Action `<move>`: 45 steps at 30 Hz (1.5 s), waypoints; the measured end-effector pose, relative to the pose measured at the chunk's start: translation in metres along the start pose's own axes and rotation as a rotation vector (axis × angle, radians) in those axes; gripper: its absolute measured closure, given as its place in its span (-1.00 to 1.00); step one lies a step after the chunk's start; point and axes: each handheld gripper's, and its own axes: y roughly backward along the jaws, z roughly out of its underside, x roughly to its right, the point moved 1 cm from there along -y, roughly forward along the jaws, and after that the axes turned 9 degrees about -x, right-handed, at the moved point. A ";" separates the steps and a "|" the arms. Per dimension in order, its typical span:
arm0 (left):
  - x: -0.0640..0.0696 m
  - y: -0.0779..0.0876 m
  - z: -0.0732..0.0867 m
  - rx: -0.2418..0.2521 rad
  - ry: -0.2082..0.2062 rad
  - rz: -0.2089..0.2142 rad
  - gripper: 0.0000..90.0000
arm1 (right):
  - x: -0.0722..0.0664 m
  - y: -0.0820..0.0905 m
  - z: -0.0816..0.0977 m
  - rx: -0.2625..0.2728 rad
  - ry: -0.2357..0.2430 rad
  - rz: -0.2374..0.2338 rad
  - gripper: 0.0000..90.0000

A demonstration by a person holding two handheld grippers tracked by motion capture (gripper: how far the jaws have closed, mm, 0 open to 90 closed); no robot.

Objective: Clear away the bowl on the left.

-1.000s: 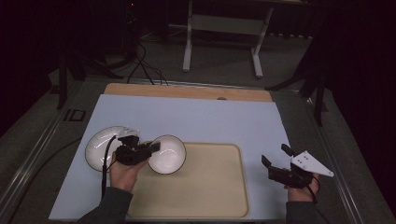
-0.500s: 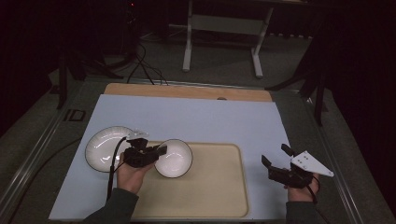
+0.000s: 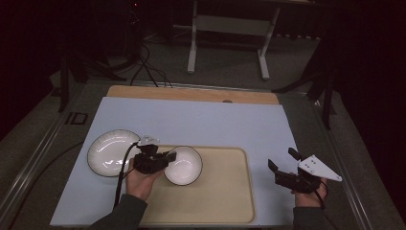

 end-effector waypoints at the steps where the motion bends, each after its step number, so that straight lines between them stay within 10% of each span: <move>1: 0.001 -0.002 0.000 -0.004 -0.004 -0.001 0.77 | 0.000 0.000 0.000 -0.001 0.000 0.000 -0.66; 31: 0.010 -0.037 0.011 -0.079 -0.019 -0.025 0.77 | 0.001 0.000 0.000 0.000 -0.003 -0.001 -0.66; 45: 0.010 -0.050 0.017 -0.077 -0.028 -0.108 0.79 | 0.000 0.000 0.000 0.000 -0.002 -0.002 -0.66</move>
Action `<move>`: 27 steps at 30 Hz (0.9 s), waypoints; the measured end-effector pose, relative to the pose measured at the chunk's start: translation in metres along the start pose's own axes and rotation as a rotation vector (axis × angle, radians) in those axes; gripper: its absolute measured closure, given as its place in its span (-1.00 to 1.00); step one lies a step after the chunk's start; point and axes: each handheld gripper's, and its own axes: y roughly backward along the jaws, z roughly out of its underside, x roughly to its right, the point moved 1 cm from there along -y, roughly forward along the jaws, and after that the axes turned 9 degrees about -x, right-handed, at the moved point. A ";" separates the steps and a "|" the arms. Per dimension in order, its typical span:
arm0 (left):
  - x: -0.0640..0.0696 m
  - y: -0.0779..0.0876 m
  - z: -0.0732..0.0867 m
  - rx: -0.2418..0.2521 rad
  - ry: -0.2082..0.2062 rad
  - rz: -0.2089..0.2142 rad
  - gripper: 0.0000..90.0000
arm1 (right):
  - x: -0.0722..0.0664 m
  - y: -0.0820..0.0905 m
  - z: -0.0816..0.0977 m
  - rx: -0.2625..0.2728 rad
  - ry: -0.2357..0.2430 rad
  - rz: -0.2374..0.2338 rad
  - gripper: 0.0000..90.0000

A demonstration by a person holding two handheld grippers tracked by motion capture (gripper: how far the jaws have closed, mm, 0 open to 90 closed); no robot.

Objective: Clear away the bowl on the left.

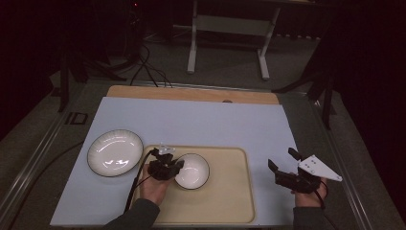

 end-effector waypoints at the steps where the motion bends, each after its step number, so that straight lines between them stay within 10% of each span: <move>1: 0.000 0.000 0.000 0.002 0.000 -0.009 0.78 | 0.000 0.000 0.000 0.001 0.000 0.000 -0.66; 11: 0.001 0.013 -0.002 0.049 -0.053 -0.112 0.41 | 0.000 0.001 0.000 0.002 -0.003 0.001 -0.66; 27: -0.019 0.063 -0.007 0.169 -0.039 -0.153 0.09 | 0.000 0.001 0.000 0.005 -0.002 0.000 -0.66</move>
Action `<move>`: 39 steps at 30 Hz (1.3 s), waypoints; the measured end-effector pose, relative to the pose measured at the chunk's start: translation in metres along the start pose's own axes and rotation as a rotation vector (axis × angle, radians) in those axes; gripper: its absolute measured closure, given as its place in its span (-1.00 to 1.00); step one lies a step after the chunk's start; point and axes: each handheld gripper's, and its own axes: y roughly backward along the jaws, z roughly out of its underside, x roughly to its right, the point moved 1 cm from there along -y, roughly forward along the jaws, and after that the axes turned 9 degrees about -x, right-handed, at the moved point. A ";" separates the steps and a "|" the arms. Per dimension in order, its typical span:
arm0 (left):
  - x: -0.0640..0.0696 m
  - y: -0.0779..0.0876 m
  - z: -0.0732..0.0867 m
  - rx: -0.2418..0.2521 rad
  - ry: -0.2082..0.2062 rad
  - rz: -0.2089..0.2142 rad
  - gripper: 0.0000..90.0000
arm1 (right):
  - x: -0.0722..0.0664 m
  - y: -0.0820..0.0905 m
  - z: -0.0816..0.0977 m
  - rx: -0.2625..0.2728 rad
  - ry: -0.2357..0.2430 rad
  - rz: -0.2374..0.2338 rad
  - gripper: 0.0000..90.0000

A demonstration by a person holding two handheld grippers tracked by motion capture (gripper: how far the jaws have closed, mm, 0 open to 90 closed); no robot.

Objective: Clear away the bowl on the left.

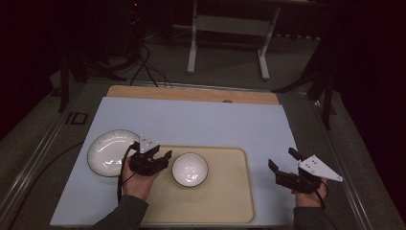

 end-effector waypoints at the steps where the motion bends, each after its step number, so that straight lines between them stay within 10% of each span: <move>1: -0.002 0.002 0.000 0.005 -0.004 0.020 0.06 | 0.000 0.000 0.000 0.000 0.000 0.000 -0.66; 26: -0.081 0.076 0.037 0.216 0.051 -0.090 -0.12 | 0.001 0.001 0.001 0.001 -0.014 0.009 -0.66; 39: -0.114 0.102 0.068 0.258 0.016 -0.248 -0.15 | 0.006 0.000 0.003 -0.009 -0.034 0.018 -0.66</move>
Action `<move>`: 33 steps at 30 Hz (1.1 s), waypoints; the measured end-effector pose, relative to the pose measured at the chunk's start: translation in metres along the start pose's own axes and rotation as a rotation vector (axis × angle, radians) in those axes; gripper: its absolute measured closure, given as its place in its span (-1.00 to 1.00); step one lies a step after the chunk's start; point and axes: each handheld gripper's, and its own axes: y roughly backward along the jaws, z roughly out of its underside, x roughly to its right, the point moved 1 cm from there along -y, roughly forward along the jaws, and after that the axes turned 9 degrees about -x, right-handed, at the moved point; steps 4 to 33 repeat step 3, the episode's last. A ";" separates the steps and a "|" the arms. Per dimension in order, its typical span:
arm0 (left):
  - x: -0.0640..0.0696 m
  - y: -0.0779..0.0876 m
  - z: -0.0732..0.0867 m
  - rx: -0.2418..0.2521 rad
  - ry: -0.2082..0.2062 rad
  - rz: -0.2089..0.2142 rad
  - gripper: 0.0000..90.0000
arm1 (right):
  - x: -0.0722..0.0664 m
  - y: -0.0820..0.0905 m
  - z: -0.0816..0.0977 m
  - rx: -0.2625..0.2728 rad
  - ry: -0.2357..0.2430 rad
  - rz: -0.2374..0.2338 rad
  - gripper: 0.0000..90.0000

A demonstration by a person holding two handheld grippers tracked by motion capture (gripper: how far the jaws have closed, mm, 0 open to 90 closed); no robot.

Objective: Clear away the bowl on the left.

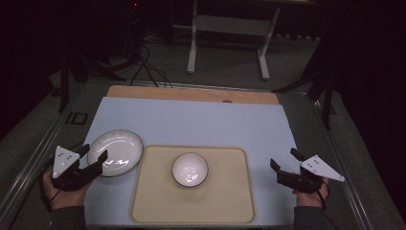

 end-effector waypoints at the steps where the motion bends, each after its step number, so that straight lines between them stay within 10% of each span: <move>1: -0.002 0.001 0.001 0.006 0.005 -0.009 -0.16 | 0.001 -0.001 0.000 -0.004 -0.004 0.002 -0.66; 33: -0.004 0.001 0.002 0.012 0.013 -0.017 -0.17 | 0.002 -0.002 0.001 -0.009 -0.006 0.000 -0.66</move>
